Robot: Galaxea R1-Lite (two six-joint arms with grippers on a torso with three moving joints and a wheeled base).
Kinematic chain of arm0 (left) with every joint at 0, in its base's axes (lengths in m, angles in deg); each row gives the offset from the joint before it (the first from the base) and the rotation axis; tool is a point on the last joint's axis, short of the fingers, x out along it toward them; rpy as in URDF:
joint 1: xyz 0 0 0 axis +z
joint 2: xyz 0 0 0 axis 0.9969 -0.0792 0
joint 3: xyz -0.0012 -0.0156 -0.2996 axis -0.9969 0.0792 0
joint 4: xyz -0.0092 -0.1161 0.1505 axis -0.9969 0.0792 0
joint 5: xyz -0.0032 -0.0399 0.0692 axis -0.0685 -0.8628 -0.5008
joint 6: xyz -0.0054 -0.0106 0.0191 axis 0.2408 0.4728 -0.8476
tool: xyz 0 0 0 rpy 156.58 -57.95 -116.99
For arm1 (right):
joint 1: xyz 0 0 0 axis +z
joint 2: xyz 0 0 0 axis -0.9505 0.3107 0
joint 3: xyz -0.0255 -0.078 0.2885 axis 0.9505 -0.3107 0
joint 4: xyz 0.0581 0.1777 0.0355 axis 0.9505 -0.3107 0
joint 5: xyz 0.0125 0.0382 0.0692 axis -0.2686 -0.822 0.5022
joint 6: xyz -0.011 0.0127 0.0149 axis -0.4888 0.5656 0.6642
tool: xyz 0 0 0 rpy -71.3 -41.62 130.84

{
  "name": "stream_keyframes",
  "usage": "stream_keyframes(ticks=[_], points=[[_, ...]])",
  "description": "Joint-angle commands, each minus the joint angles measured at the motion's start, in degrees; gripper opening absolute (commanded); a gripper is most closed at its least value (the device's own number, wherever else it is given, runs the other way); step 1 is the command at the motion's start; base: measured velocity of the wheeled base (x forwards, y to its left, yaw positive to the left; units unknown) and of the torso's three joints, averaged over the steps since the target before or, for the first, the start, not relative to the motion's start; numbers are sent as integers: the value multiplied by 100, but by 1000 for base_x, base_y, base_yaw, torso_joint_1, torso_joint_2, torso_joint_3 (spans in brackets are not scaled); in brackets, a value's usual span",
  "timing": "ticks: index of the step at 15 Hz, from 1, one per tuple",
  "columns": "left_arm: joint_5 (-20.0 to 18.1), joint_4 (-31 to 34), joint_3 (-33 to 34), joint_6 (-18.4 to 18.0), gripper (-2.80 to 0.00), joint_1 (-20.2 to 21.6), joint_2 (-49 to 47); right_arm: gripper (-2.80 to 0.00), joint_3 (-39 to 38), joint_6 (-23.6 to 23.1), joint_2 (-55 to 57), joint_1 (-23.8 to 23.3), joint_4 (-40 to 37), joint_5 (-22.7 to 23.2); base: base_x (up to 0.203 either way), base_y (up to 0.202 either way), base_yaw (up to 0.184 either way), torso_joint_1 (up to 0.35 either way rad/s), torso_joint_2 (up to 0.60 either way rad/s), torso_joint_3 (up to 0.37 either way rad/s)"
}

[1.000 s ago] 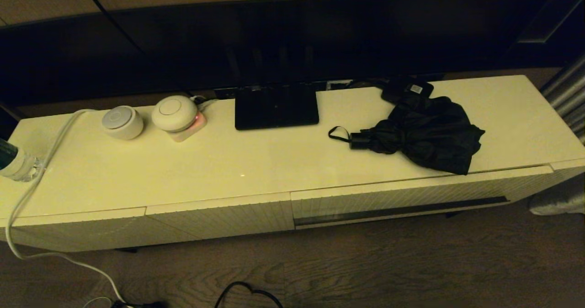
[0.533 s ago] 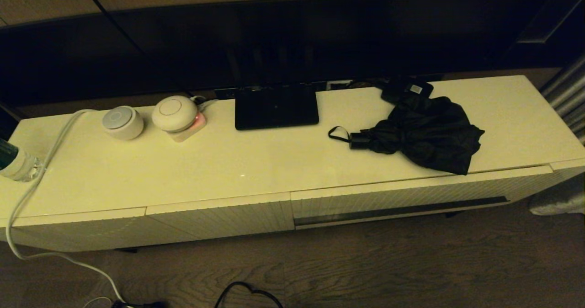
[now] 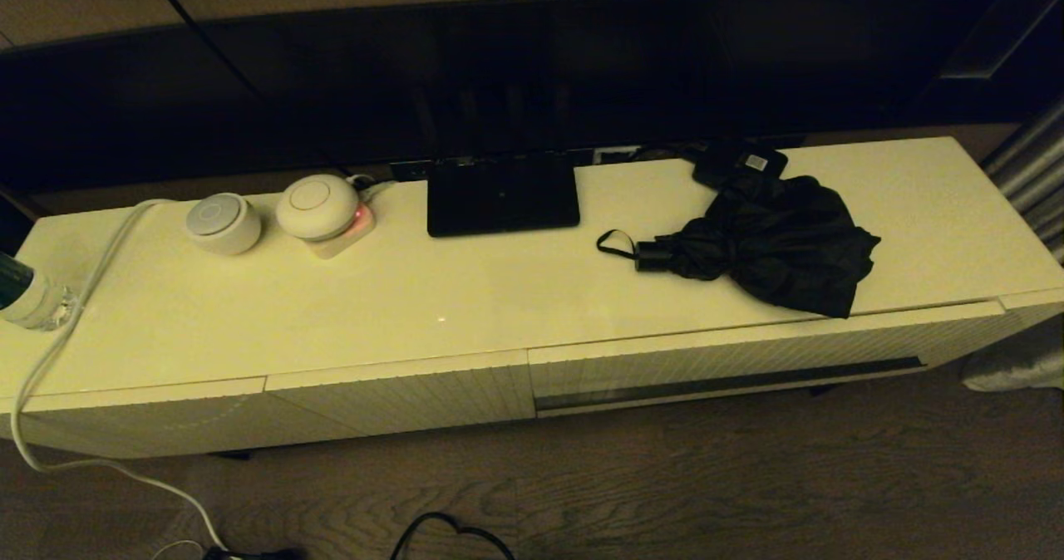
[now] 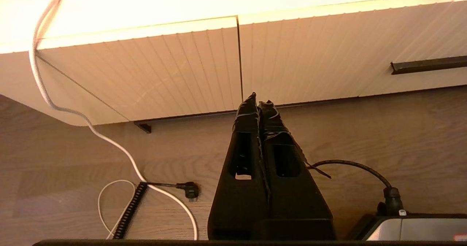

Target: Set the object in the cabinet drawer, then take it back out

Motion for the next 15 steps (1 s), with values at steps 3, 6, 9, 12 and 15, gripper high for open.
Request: stream_keyframes(ticks=[3,6,9,12,15], points=[[2,-1,18,0,-280,4,0,-280,-231,72,-466,16,68,132,0,0,0,0,0,0],[2,-1,18,0,-280,4,0,-280,-569,83,-470,16,942,147,0,0,0,0,0,0],[2,-1,18,0,-280,4,0,-280,-842,66,-474,16,1453,240,0,0,0,0,0,0],[2,-1,18,0,-280,4,0,-280,-1135,54,-475,16,2198,267,0,0,0,0,0,0],[2,-1,18,0,-280,4,0,-280,-1121,221,-466,16,2192,264,0,0,0,0,0,0]])
